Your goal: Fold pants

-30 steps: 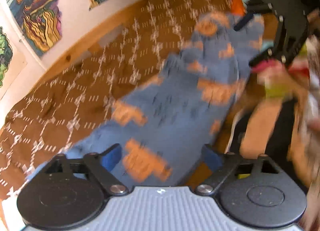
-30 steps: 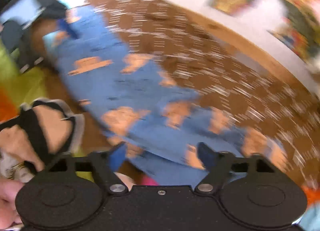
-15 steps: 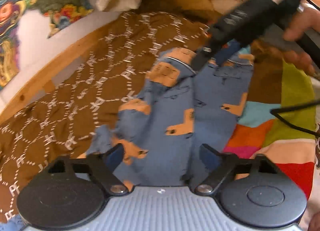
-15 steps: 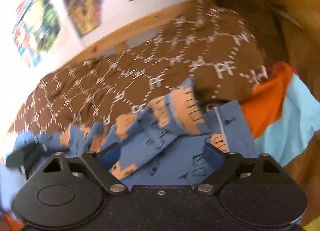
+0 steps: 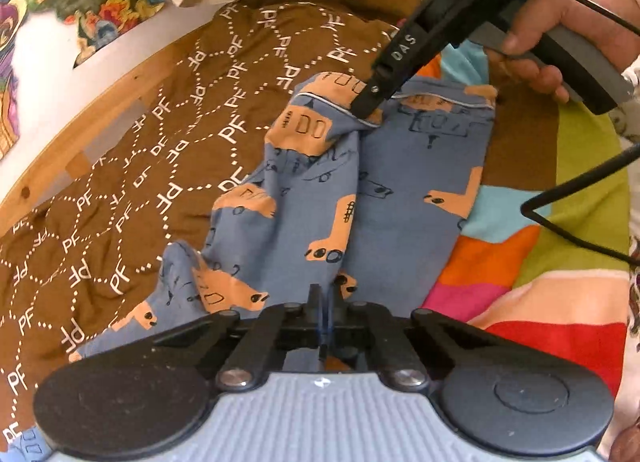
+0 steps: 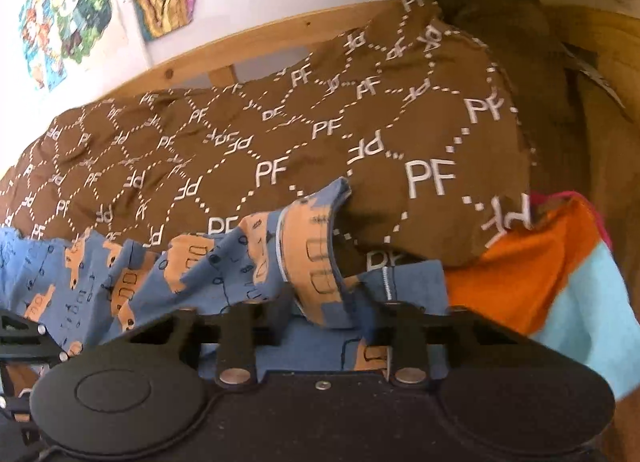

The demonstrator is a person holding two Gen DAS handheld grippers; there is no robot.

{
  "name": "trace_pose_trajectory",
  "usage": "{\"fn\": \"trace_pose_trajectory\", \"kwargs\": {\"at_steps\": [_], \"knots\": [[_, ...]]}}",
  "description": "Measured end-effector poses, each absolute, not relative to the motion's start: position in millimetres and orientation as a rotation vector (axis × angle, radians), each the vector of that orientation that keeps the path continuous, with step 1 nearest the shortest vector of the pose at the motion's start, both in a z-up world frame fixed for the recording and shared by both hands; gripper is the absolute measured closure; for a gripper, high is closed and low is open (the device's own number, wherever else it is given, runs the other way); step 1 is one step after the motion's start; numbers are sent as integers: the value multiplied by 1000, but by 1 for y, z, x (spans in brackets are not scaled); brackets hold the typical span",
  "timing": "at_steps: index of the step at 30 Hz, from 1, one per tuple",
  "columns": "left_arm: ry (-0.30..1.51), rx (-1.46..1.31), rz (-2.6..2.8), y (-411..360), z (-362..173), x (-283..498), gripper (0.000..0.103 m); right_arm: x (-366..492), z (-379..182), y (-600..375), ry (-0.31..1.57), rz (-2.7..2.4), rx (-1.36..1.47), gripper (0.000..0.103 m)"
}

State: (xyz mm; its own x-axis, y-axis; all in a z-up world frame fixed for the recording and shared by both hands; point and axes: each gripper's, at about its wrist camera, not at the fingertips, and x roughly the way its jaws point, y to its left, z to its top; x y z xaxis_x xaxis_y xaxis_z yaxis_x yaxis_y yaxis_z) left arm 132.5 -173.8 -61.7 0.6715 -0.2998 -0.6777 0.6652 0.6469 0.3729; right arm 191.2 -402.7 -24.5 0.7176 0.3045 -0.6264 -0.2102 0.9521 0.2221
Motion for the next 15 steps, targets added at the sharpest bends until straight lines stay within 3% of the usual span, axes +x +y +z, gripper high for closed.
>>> {"fn": "trace_pose_trajectory", "kwargs": {"at_steps": [10, 15], "knots": [[578, 594, -681, -156, -34, 119, 101, 159, 49, -445, 712, 253, 349, 92], [611, 644, -745, -162, -49, 112, 101, 144, 20, -457, 872, 155, 295, 92]]}}
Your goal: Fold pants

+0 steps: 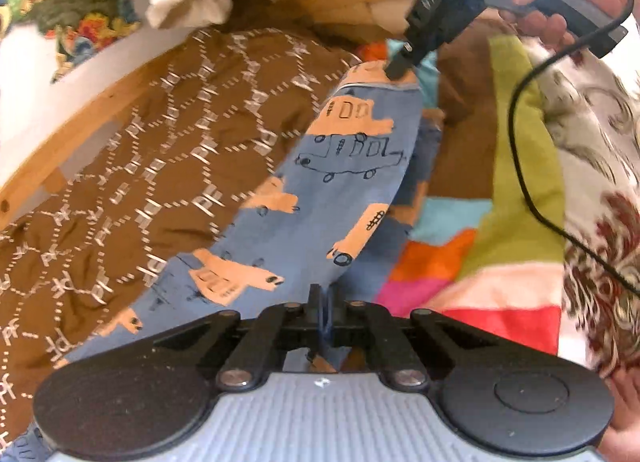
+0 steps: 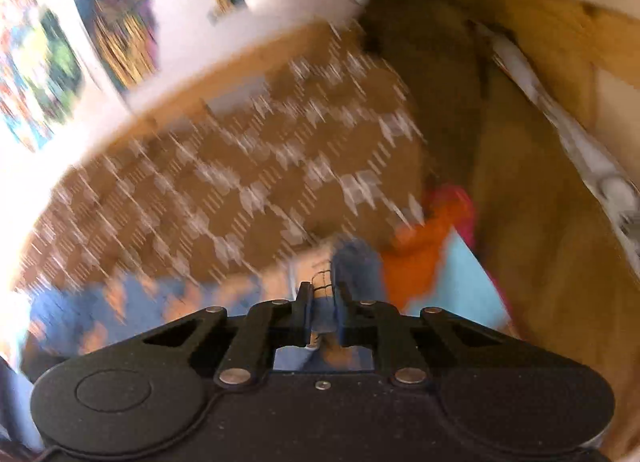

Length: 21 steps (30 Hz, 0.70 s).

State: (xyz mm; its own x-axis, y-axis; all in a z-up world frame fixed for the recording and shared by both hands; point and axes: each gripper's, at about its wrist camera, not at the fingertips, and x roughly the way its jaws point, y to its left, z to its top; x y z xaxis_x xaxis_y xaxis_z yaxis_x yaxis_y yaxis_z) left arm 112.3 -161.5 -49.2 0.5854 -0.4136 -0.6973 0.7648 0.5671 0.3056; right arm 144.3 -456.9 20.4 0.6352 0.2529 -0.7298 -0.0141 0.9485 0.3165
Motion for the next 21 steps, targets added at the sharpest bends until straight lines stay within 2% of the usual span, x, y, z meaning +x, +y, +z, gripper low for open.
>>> {"fn": "trace_pose_trajectory", "kwargs": {"at_steps": [2, 4, 6, 8, 11, 15, 21], "knots": [[655, 636, -783, -162, -55, 115, 100, 141, 2, -461, 921, 125, 309, 91], [683, 607, -823, -160, -54, 118, 88, 137, -11, -466, 934, 102, 320, 90], [699, 552, -854, -155, -48, 125, 59, 132, -14, -470, 919, 99, 352, 85], [683, 525, -859, -153, -38, 135, 51, 130, -14, -472, 902, 110, 374, 81], [636, 535, -840, -166, -23, 163, 48, 128, -14, -467, 891, 133, 336, 69], [569, 552, -829, -204, -10, 211, 48, 125, -14, -457, 874, 127, 260, 62], [683, 518, -944, -269, -19, 283, 49, 119, -12, -453, 870, 123, 239, 49]]}}
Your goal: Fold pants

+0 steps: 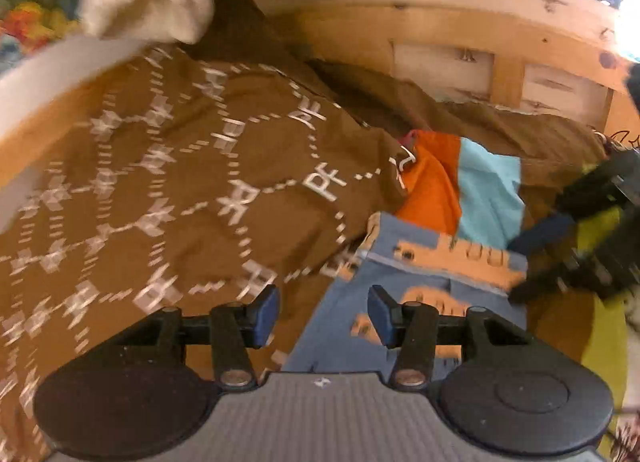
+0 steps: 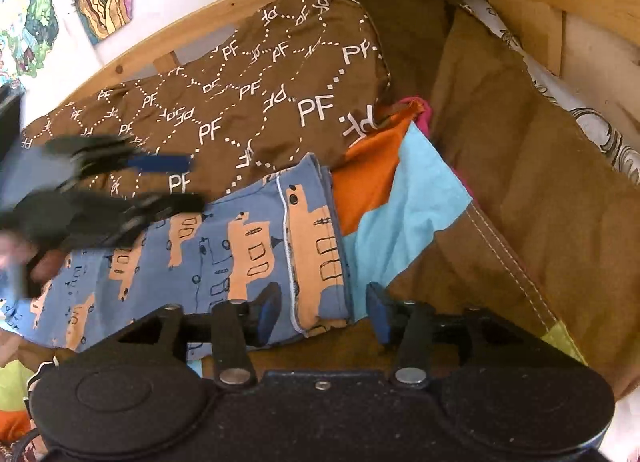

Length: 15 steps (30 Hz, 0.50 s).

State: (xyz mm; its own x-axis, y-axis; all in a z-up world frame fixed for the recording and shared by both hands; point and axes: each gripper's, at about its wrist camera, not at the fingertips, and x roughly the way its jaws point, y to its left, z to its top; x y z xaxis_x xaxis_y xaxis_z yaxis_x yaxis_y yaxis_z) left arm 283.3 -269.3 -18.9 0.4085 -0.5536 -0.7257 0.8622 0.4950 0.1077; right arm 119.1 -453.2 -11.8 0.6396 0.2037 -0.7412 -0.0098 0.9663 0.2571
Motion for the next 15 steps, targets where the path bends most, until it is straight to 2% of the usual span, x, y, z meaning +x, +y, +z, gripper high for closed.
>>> {"fn": "trace_pose_trajectory", "kwargs": {"at_steps": [4, 6, 7, 8, 9, 11, 13, 15], "knots": [[805, 551, -1018, -300, -36, 305, 52, 126, -18, -453, 897, 137, 252, 44], [857, 572, -1041, -311, -46, 309, 72, 132, -22, -451, 913, 148, 279, 45], [859, 578, -1047, -314, -48, 309, 73, 136, -23, -450, 921, 152, 290, 45], [853, 587, -1047, -316, -49, 307, 81, 138, -25, -449, 923, 150, 298, 47], [846, 593, -1056, -316, -49, 304, 87, 139, -26, -450, 923, 144, 305, 57], [815, 620, -1047, -316, -50, 297, 91, 139, -29, -455, 927, 119, 342, 78], [791, 641, -1040, -315, -49, 288, 93, 135, -30, -460, 921, 116, 403, 82], [782, 632, -1030, -314, -46, 284, 93, 127, -21, -452, 896, 107, 349, 86]]}}
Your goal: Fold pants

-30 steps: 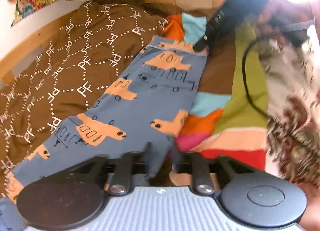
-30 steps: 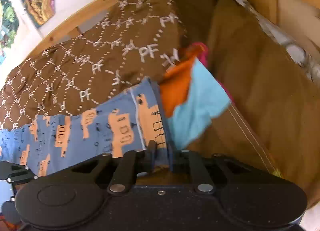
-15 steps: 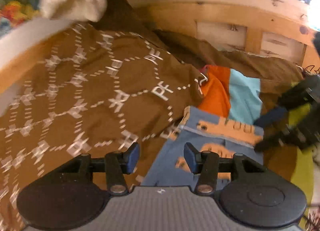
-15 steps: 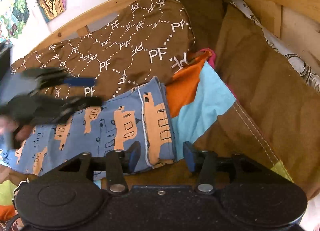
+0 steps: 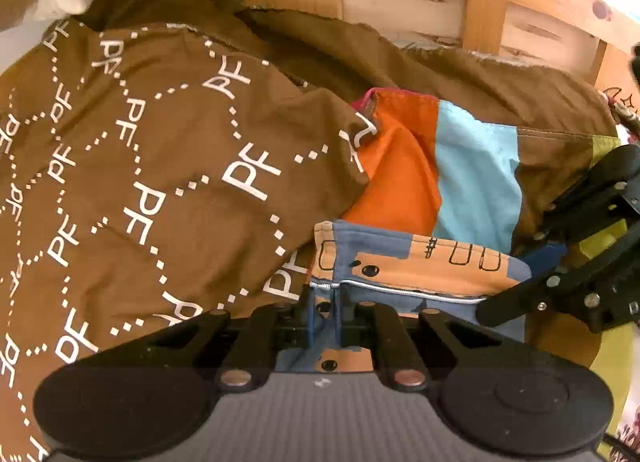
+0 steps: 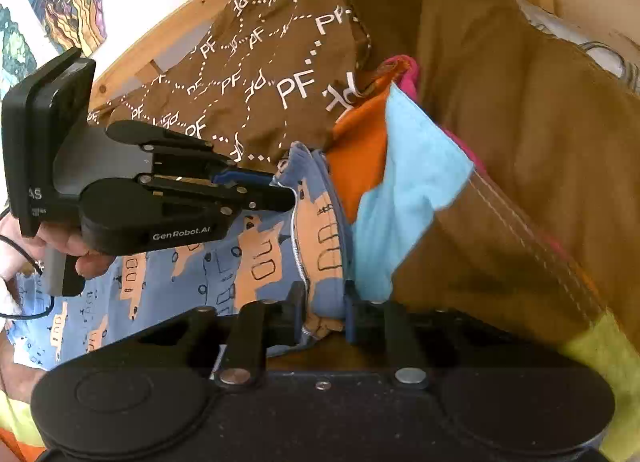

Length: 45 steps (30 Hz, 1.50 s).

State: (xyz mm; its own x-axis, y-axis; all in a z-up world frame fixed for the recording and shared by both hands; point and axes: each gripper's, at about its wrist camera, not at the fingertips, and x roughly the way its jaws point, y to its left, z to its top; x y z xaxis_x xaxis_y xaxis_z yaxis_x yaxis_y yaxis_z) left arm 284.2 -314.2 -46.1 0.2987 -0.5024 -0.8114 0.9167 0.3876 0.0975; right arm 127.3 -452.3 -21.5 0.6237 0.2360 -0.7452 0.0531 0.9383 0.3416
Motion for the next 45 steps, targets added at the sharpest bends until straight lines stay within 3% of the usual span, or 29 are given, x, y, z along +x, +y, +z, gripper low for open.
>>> {"fn": "trace_pose_trajectory", "kwargs": {"at_steps": [8, 10, 14, 15, 16, 17, 20, 23, 26, 32, 35, 42, 45], "knots": [[646, 605, -1048, -322, -29, 268, 93, 109, 19, -435, 795, 69, 121, 87], [668, 602, -1024, -328, -34, 275, 87, 114, 9, -434, 823, 64, 94, 85], [667, 519, -962, -310, -32, 281, 60, 110, -8, -429, 827, 31, 20, 71], [640, 508, -943, -301, -27, 280, 47, 106, -7, -428, 815, 29, 20, 65], [607, 497, -921, -290, -22, 278, 42, 103, -4, -427, 798, 29, 11, 60], [571, 485, -890, -277, -15, 274, 33, 100, -1, -424, 778, 28, -9, 49], [498, 456, -771, -226, 1, 256, 27, 90, 10, -408, 692, -3, -143, 21], [499, 478, -644, -173, -2, 227, 20, 88, 16, -384, 617, 40, -237, 15], [553, 514, -517, -119, -13, 197, 18, 94, 9, -346, 617, 145, -315, 7], [823, 444, -207, -12, -47, 181, 18, 105, -24, -270, 653, 285, -478, 6], [937, 398, -100, 35, -55, 190, 10, 106, -39, -264, 667, 206, -606, 6], [958, 419, -105, 86, -29, 189, 31, 109, -36, -360, 759, -4, -380, 1], [955, 447, -74, 84, -13, 177, 25, 108, -25, -367, 752, -11, -338, 2]]}}
